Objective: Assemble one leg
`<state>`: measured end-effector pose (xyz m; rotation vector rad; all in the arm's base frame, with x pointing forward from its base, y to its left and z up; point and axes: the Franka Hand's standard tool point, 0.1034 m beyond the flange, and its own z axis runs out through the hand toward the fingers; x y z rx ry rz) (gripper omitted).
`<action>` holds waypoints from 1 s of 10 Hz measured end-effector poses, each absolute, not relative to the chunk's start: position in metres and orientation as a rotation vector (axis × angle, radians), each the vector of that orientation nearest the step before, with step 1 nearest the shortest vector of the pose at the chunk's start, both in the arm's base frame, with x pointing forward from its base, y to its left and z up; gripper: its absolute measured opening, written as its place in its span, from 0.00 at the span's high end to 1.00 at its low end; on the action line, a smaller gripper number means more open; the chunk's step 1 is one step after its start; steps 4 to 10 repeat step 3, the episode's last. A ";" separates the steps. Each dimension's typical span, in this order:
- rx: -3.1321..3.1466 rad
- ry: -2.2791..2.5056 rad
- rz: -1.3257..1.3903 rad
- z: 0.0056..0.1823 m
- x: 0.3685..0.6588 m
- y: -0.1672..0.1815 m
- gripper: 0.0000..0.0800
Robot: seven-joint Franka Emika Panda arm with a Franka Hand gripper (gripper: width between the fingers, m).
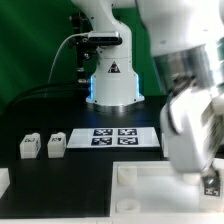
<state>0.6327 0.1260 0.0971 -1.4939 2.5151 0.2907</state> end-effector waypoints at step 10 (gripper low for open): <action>-1.507 2.504 0.288 0.100 0.633 0.129 0.19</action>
Offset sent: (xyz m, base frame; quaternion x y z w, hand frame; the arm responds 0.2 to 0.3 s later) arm 0.0000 0.0000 0.0000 0.0000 0.0000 0.0000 1.0000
